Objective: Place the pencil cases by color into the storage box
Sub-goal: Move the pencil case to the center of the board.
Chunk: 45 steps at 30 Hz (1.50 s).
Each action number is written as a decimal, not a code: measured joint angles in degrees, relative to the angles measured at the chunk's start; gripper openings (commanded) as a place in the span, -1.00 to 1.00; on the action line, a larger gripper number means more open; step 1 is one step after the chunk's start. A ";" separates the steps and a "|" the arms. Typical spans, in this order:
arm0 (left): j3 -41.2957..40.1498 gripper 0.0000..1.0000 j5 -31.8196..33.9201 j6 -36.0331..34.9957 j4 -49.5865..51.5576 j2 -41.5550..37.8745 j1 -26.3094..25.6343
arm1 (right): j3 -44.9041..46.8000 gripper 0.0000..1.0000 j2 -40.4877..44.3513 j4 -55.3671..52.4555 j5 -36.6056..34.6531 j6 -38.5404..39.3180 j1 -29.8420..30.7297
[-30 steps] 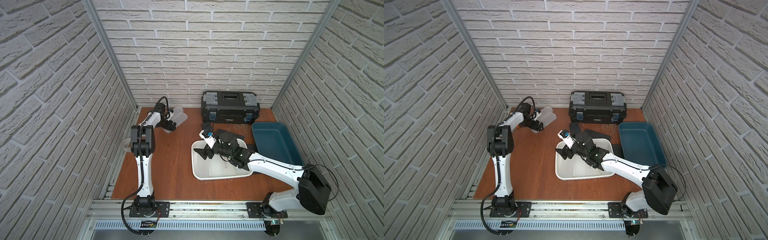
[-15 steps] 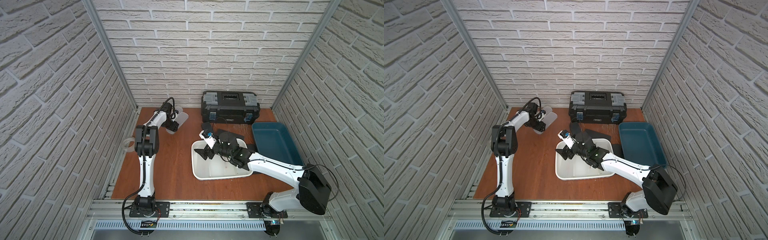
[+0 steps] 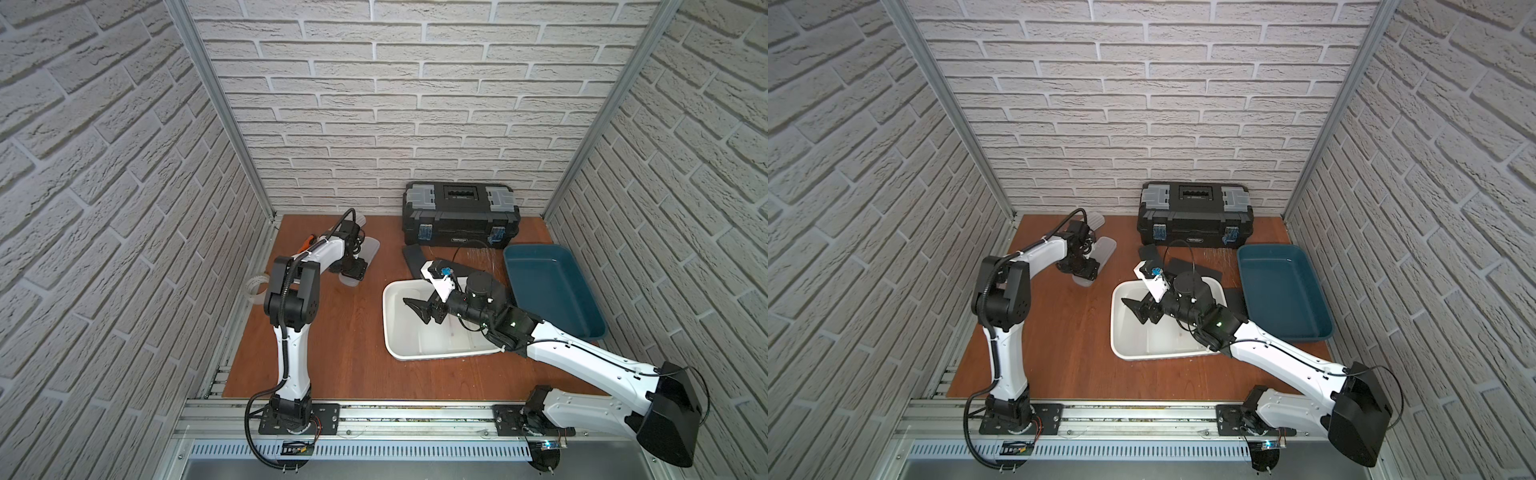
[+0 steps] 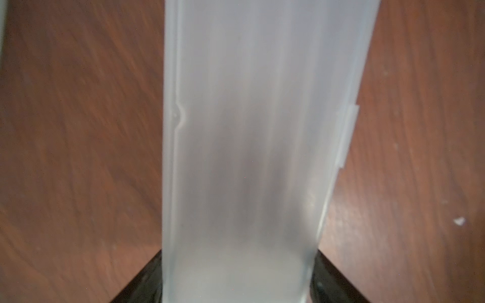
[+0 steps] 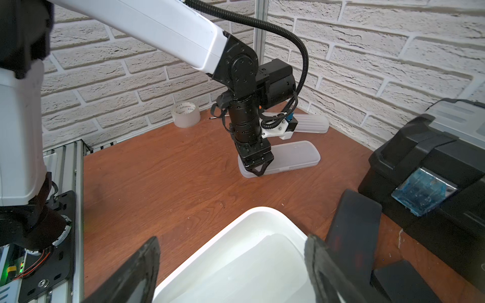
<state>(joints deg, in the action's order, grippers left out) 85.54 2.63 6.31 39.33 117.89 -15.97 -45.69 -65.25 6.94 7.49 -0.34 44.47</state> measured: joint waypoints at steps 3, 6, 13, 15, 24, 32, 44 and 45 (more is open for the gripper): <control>-8.66 0.41 0.44 4.50 -2.62 -5.57 -2.60 | 0.31 0.73 0.55 -0.22 -0.11 -0.70 0.00; -16.22 0.45 0.98 8.94 -5.79 -10.56 -5.44 | 0.28 0.72 0.55 -0.46 -0.13 -1.40 0.00; -20.98 0.72 4.04 15.08 -8.76 -13.86 -10.45 | 0.28 0.72 0.24 -2.05 -0.96 -2.64 0.00; -20.63 0.81 4.24 15.72 -8.00 -13.35 -10.71 | 0.31 0.72 0.24 -2.45 -1.62 -2.71 0.00; -12.61 0.96 7.28 13.42 -1.95 -8.66 -10.16 | 0.96 0.72 0.96 -3.04 -4.33 -2.69 0.02; -5.03 0.96 7.82 10.08 1.31 -3.67 -6.43 | 1.25 0.72 0.81 -3.06 -4.81 -2.69 0.00; 4.55 0.92 4.52 5.27 1.42 2.40 -5.05 | 1.25 0.72 -0.07 -2.91 -4.66 -2.67 0.00; 5.29 0.88 4.31 5.16 1.40 3.10 -4.90 | 1.25 0.72 -0.11 -2.91 -4.66 -2.69 0.00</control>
<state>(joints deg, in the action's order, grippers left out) 90.83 6.94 11.46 40.73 120.99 -20.86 -44.45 -65.36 4.03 2.83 -3.03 44.47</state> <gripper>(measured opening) 0.964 0.860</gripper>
